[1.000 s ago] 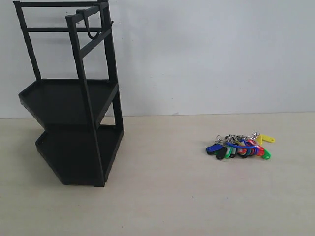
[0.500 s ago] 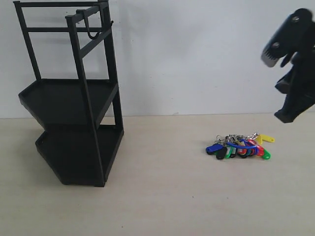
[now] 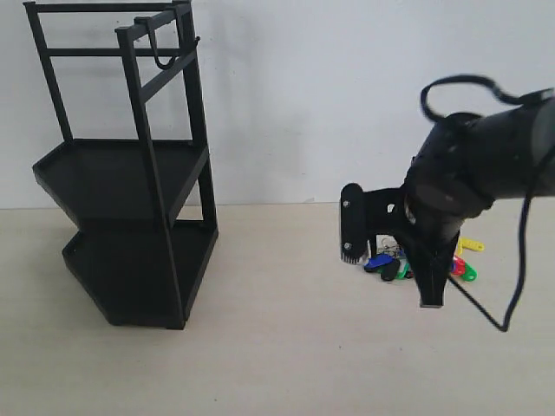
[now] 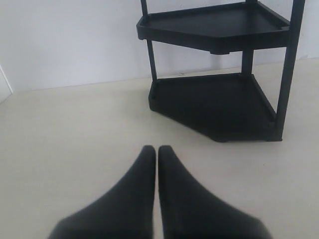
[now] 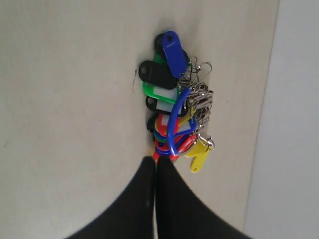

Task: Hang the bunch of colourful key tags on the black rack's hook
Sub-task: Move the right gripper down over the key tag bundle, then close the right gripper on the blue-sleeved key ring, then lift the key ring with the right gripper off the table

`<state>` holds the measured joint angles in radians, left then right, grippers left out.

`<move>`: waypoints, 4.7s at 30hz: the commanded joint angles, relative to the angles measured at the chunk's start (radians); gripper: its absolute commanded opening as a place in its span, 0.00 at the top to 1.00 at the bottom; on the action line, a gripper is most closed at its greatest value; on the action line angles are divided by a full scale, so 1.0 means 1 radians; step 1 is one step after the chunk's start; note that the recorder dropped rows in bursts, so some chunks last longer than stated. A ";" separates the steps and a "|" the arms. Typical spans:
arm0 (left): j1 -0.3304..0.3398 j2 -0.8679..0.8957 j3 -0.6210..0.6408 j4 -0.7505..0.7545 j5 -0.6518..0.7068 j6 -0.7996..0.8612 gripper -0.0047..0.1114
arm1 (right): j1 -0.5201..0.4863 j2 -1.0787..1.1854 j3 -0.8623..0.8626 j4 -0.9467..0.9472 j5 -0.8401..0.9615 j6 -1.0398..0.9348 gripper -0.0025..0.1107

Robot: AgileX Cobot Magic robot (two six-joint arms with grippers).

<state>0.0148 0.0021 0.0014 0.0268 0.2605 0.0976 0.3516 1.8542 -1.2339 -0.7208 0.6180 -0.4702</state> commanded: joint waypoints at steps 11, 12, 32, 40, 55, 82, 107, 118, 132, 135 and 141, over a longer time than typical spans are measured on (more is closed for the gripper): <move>-0.001 -0.002 -0.001 -0.003 -0.006 -0.001 0.92 | 0.019 0.124 -0.010 -0.312 0.010 0.443 0.98; -0.001 -0.002 -0.001 -0.003 -0.006 -0.001 0.92 | 0.019 0.124 -0.010 -0.311 0.001 0.443 0.98; -0.001 -0.002 -0.001 -0.003 -0.006 -0.001 0.92 | 0.018 0.229 -0.015 -0.414 -0.092 0.639 0.50; -0.001 -0.002 -0.001 -0.003 -0.006 -0.001 0.92 | 0.018 0.291 -0.094 -0.598 -0.043 0.839 0.50; -0.001 -0.002 -0.001 -0.003 -0.006 -0.001 0.92 | -0.102 0.291 -0.094 -0.427 -0.099 0.680 0.50; -0.001 -0.002 -0.001 -0.003 -0.006 -0.001 0.92 | -0.104 0.344 -0.159 -0.507 -0.119 0.719 0.50; -0.001 -0.002 -0.001 -0.003 -0.006 -0.001 0.92 | -0.124 0.366 -0.189 -0.462 -0.118 0.695 0.51; -0.001 -0.002 -0.001 -0.003 -0.006 -0.001 0.92 | -0.124 0.366 -0.189 -0.462 -0.103 0.695 0.82; -0.001 -0.002 -0.001 -0.003 -0.006 -0.001 0.92 | -0.124 0.215 -0.190 -0.232 -0.025 0.836 0.98; -0.001 -0.002 -0.001 -0.003 -0.006 -0.001 0.92 | -0.124 0.136 -0.190 0.094 -0.058 0.747 0.98; -0.001 -0.002 -0.001 -0.003 -0.006 -0.001 0.92 | -0.124 0.056 -0.190 0.721 -0.020 0.426 0.98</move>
<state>0.0148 0.0021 0.0014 0.0268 0.2605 0.0976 0.2306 1.9455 -1.4182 -0.1659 0.5894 0.0269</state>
